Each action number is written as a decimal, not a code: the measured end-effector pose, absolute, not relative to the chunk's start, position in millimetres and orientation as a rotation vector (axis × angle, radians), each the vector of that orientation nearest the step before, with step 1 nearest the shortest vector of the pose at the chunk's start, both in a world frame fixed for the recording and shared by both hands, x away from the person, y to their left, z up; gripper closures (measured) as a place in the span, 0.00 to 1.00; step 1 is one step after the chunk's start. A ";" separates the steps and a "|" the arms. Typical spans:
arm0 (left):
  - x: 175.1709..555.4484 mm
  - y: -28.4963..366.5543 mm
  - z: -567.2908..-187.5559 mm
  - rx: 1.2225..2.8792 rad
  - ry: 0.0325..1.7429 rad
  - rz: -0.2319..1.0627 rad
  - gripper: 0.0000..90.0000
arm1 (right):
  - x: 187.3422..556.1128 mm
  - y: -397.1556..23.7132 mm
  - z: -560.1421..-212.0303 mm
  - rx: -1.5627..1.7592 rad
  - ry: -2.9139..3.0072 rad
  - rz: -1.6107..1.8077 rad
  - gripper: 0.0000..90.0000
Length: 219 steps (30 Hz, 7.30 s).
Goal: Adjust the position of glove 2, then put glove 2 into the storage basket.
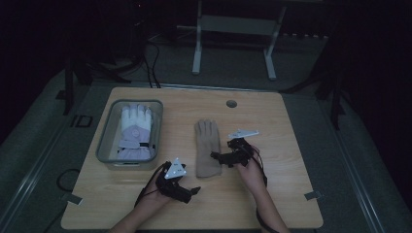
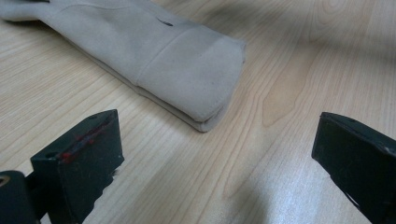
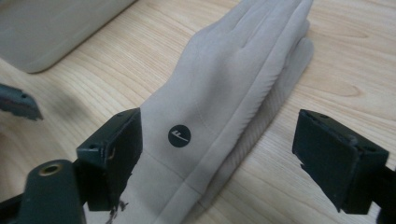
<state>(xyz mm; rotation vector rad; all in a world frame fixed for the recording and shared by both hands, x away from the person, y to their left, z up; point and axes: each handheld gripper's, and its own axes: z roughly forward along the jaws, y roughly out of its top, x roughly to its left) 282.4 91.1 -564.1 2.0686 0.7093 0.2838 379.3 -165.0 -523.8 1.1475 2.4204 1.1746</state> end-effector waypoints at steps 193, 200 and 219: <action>304.1 197.3 -468.6 2.164 0.813 0.481 0.16 | 463.5 19.8 -456.0 0.845 2.668 1.221 0.19; 303.8 179.3 -474.4 2.157 0.787 0.434 0.16 | 455.7 -7.7 -459.0 0.853 2.641 1.226 0.19; 306.1 130.9 -495.7 2.164 0.707 0.340 0.16 | 442.9 -72.1 -476.2 0.920 2.612 1.194 0.18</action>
